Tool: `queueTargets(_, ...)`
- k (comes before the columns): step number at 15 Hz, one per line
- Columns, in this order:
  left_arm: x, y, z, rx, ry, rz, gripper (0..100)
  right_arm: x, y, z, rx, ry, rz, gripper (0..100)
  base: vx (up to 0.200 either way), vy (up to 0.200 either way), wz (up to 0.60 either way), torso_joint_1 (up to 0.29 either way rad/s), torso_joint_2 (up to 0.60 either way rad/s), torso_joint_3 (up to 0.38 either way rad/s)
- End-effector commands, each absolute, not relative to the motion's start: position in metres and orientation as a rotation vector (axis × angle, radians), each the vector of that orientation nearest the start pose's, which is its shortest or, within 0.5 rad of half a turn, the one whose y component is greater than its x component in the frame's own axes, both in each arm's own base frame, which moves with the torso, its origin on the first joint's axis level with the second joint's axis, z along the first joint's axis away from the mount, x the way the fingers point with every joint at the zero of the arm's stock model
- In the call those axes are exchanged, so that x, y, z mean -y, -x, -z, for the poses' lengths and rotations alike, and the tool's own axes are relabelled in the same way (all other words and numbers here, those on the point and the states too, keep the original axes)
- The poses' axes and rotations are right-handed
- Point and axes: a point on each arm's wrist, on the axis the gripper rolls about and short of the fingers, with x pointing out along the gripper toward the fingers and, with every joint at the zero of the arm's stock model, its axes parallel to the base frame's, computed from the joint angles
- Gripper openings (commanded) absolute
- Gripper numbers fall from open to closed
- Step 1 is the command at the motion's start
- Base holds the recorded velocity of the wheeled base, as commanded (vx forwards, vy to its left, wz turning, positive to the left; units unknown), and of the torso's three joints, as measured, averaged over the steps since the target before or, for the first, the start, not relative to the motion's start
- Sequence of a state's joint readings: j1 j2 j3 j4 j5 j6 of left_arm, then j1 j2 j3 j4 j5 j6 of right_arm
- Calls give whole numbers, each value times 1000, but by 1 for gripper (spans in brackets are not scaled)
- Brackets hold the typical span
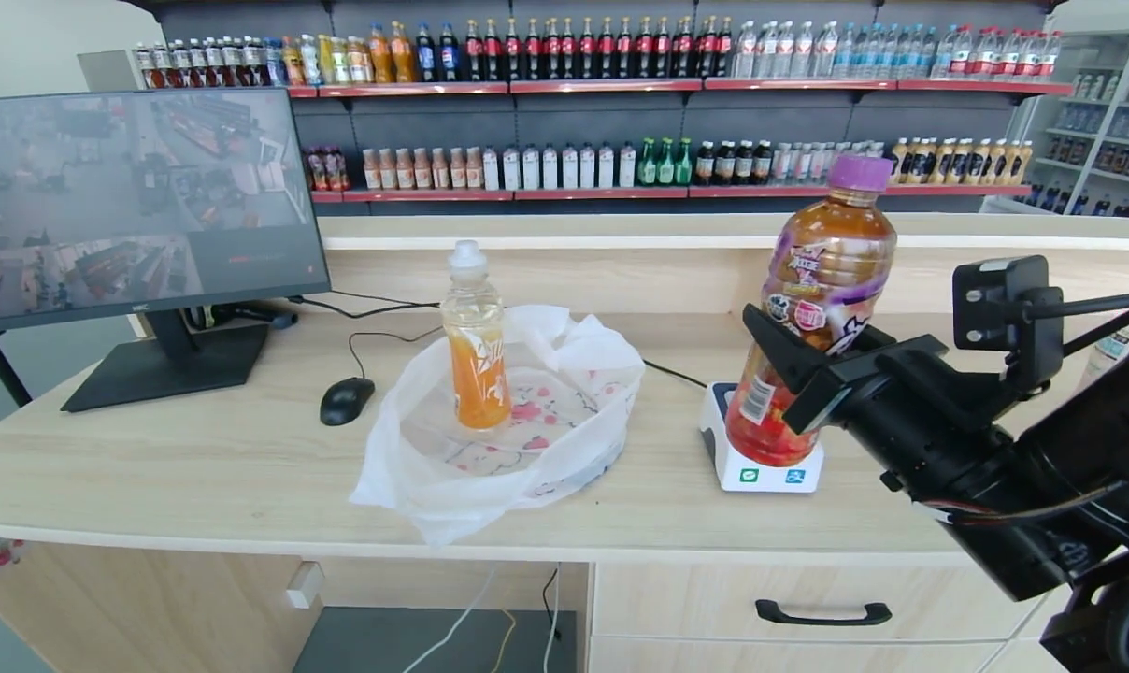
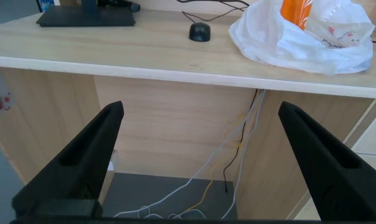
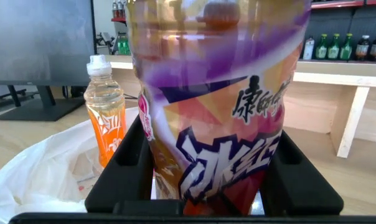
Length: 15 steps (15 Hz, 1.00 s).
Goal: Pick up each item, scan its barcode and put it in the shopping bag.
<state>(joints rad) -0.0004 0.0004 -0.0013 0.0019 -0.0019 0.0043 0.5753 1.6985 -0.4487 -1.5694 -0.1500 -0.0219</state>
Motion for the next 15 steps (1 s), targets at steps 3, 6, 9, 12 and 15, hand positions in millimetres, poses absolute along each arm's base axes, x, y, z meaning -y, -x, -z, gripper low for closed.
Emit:
queueTargets(3, 0, 23, -76, 0, -5, 3, 100, -138, -227, -180, 286, -32, -395, 0, 0, 0, 0, 0, 0, 0)
queueTargets(6, 0, 23, -76, 0, -5, 3, 100, -135, -248, -190, 358, 74, -326, 0, 0, 0, 0, 0, 0, 0)
queueTargets(9, 0, 23, -75, -2, -5, 3, 100, -133, -253, -179, 342, 223, -303, 0, 0, 0, 0, 0, 0, 0)
queueTargets(12, 0, 23, -76, 0, -5, 2, 100, -135, -254, -178, 360, 360, -285, 0, 0, 0, 0, 0, 0, 0)
queueTargets(15, 0, 23, -76, 0, -5, 3, 100, -141, -253, -177, 409, 482, -363, 0, 0, 0, 0, 0, 0, 0)
